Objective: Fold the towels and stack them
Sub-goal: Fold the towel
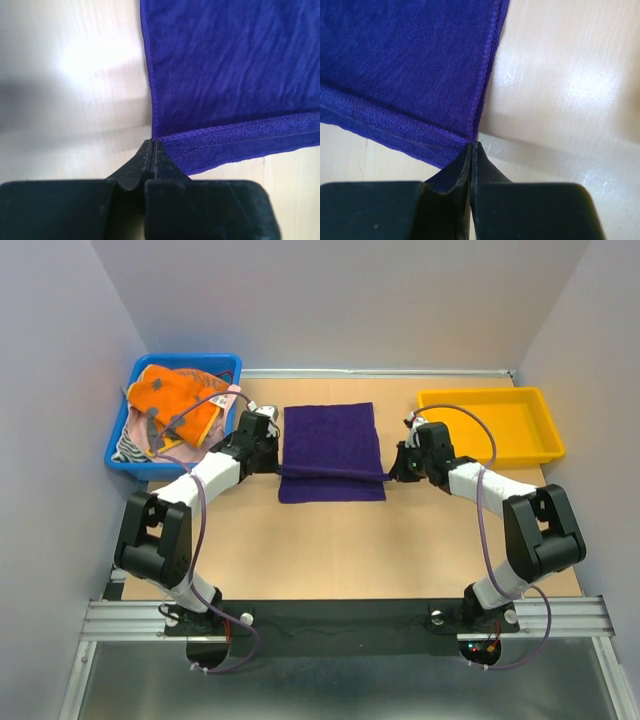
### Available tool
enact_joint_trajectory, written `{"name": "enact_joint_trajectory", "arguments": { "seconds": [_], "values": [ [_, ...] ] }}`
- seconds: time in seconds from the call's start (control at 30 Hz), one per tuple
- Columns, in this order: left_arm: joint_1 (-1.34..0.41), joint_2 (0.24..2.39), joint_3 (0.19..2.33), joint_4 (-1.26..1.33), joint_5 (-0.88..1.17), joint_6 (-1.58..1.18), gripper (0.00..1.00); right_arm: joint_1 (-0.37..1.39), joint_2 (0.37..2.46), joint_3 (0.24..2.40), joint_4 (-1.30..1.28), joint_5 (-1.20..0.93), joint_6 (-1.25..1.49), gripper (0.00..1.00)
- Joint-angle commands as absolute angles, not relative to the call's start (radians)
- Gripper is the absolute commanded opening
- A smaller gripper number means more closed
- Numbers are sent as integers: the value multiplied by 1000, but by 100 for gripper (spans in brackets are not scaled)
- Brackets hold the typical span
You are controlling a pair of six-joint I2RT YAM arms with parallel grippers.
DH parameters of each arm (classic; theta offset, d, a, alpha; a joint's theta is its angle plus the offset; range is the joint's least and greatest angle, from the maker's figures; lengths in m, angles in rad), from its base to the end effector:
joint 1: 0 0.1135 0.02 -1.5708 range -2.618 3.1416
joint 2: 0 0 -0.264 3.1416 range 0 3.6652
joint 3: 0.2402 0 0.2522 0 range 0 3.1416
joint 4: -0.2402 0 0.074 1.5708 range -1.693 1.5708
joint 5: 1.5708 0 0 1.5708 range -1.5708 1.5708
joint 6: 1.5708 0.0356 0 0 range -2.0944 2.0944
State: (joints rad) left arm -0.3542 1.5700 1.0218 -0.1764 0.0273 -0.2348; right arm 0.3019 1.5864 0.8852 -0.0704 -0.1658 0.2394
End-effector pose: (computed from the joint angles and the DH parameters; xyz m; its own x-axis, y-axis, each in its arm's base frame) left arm 0.3206 -0.1196 0.2284 -0.6898 0.0071 -0.7240 0.2112 0.9584 -0.1918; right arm 0.3116 0.1032 0.1892 -0.7431 0.0135 -0.6691 -0.2367 0.9298 0.2818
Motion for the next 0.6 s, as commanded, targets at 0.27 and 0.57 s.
{"name": "enact_joint_trajectory", "arguments": {
  "seconds": [0.27,0.57],
  "values": [
    [-371,1560,945,-156,-5,-271,1,296,1574,818,-55,-198,271,3],
    [-406,1470,907,-173,-5,-330,31,296,1490,781,-80,-268,288,39]
  ]
}}
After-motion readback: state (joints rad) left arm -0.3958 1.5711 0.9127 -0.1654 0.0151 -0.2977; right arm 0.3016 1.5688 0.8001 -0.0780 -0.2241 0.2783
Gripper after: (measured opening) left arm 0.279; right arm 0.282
